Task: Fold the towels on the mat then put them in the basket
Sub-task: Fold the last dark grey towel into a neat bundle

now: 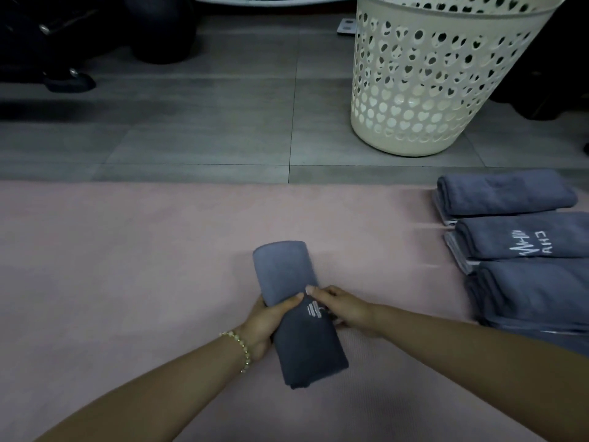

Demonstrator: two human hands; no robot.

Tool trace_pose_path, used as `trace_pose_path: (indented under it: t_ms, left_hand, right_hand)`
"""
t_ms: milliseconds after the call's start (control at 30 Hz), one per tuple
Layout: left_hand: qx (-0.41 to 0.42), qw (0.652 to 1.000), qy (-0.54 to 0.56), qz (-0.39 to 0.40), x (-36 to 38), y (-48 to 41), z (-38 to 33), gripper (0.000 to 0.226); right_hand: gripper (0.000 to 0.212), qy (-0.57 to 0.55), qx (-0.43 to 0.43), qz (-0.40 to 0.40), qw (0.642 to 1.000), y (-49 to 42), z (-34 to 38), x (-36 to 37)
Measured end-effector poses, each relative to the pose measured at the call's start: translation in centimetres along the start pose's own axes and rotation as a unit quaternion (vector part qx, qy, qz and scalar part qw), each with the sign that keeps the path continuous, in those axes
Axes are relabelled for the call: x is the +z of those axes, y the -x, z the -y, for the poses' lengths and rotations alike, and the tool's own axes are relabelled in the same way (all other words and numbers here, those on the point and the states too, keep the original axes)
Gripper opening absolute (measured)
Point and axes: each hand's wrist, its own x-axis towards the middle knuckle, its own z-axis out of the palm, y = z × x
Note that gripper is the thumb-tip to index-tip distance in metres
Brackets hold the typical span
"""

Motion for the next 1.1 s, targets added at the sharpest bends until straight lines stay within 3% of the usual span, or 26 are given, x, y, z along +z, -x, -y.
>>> trace_pose_path:
  t_ms: [133, 233, 333, 433, 533, 600, 733, 833, 967, 1033, 1100]
  left_hand:
    - [-0.004, 0.992, -0.068, 0.101, 2.6, 0.5, -2.8, 0.048]
    - [-0.069, 0.975, -0.110, 0.182, 5.5, 0.4, -5.1, 0.041]
    - [-0.129, 0.955, -0.120, 0.238, 8.9, -0.5, -5.5, 0.034]
    - [-0.145, 0.933, -0.150, 0.292, 13.2, -1.0, -4.4, 0.032]
    - [-0.117, 0.917, -0.184, 0.335, 17.6, -2.0, -2.7, 0.059]
    - [-0.092, 0.919, -0.195, 0.329, 20.8, -2.9, -1.4, 0.071]
    - [-0.062, 0.934, -0.114, 0.332, 27.4, -2.8, 1.3, 0.034]
    - [-0.027, 0.929, -0.117, 0.349, 31.1, -1.3, 4.9, 0.023]
    - [0.047, 0.940, -0.160, 0.296, 32.4, -1.3, 9.6, 0.048]
    - [0.050, 0.944, -0.195, 0.263, 31.6, -2.0, 11.3, 0.038]
    - [0.045, 0.942, -0.236, 0.234, 30.7, -2.7, 12.6, 0.035]
  right_hand:
    - [0.068, -0.171, 0.019, 0.038, 0.984, 1.7, 2.2, -2.4]
    - [0.060, -0.272, -0.008, -0.007, 0.962, 3.8, 3.3, -4.8]
    - [0.049, -0.328, -0.051, -0.094, 0.938, 6.3, 3.2, -7.8]
    - [0.048, -0.391, -0.112, -0.245, 0.880, 8.9, 1.8, -12.0]
    - [0.060, -0.440, -0.131, -0.371, 0.807, 12.9, -0.8, -16.9]
    - [0.066, -0.450, -0.130, -0.421, 0.777, 16.3, -3.3, -19.6]
    - [0.061, -0.460, -0.160, -0.485, 0.727, 22.3, -9.3, -22.2]
    - [0.054, -0.483, -0.169, -0.509, 0.691, 25.1, -13.6, -22.4]
    - [0.063, -0.487, -0.113, -0.544, 0.674, 25.6, -17.5, -21.7]
    - [0.078, -0.480, -0.060, -0.567, 0.667, 24.4, -19.5, -21.0]
    - [0.070, -0.475, -0.027, -0.586, 0.656, 22.9, -21.2, -20.4]
